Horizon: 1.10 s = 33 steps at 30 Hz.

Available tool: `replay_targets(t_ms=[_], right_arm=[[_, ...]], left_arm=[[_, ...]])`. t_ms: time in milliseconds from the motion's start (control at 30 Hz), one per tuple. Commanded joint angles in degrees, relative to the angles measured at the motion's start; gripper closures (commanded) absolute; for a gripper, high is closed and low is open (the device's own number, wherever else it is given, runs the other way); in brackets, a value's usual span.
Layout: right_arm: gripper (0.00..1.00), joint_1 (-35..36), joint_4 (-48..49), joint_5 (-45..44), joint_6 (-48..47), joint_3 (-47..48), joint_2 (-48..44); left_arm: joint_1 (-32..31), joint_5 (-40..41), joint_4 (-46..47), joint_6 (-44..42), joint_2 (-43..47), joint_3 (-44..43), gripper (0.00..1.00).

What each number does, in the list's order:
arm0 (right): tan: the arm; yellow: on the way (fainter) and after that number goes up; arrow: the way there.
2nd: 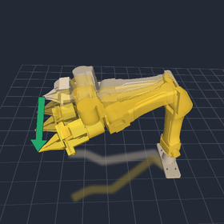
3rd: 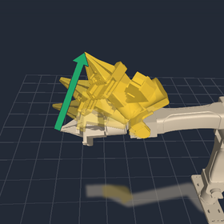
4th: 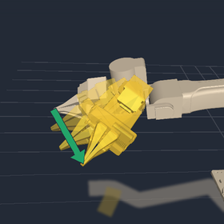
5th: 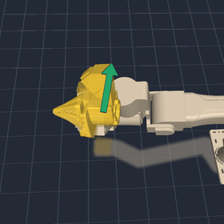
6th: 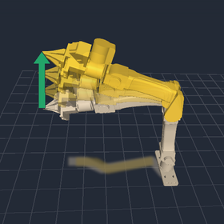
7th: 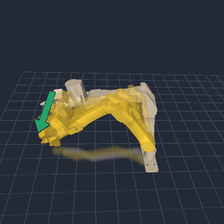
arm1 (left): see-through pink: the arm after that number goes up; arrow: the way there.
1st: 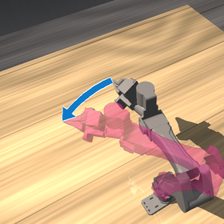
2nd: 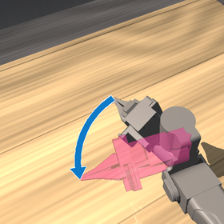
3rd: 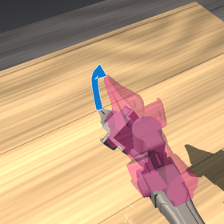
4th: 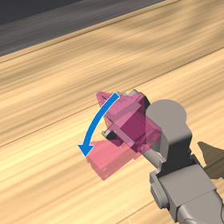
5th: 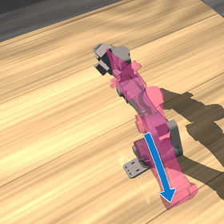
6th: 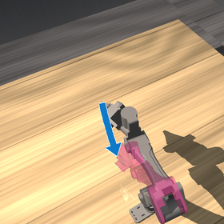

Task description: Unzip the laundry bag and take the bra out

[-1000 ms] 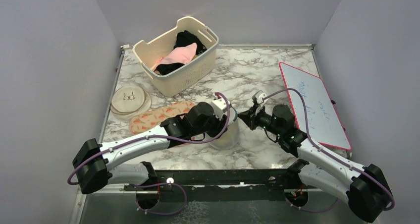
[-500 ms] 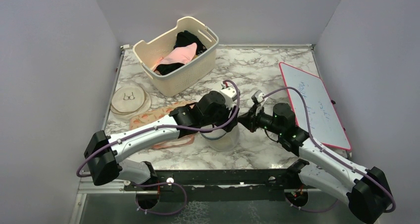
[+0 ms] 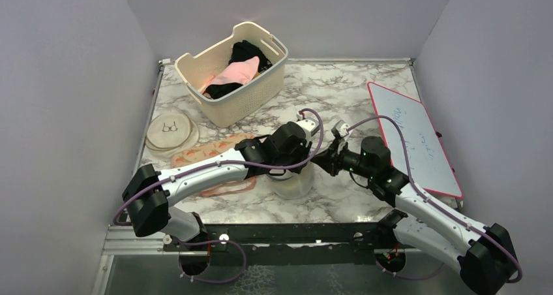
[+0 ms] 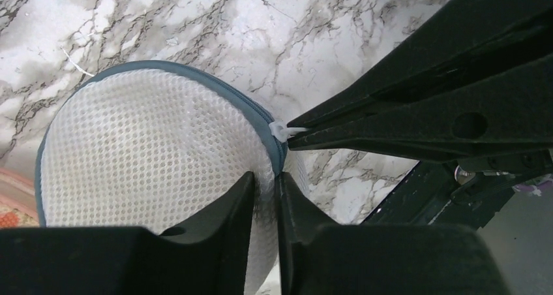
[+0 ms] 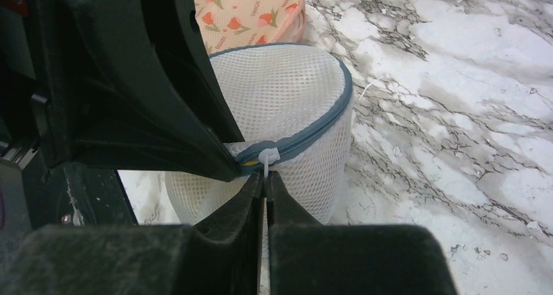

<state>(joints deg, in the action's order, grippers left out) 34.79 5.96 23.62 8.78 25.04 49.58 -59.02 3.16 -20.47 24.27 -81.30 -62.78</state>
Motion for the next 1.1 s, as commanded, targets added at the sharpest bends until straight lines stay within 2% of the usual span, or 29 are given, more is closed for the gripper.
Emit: replay_targets(t_ms=[0, 133, 300, 600, 867, 1067], right_arm=[[0.99, -0.1, -0.8, -0.3, 0.3, 1.5, -0.5], [0.99, -0.1, -1.4, -9.9, 3.1, 0.6, -2.1], [0.99, -0.1, -2.8, -18.5, 6.0, 0.2, -2.9], [0.99, -0.5, -3.2, -15.6, 7.1, 2.4, 2.1], [0.99, -1.4, -4.3, -17.5, 6.9, 3.1, 5.0], [0.99, -1.9, 0.1, -13.3, 7.7, 2.4, 7.0]], left_arm=[[-0.1, 3.4, -3.3, -1.7, -1.1, -2.8, 0.93], [-0.1, 4.1, -3.6, -4.0, 0.5, -3.0, 1.0], [-0.1, 3.9, -3.6, -6.4, 2.1, -3.0, 1.0], [-0.1, 2.6, -3.0, -6.3, 3.3, -1.6, 1.0], [-0.1, 1.2, -0.4, -6.3, 5.6, 0.5, 1.0], [-0.1, -1.8, 2.5, -6.1, 7.7, 1.6, 1.0]])
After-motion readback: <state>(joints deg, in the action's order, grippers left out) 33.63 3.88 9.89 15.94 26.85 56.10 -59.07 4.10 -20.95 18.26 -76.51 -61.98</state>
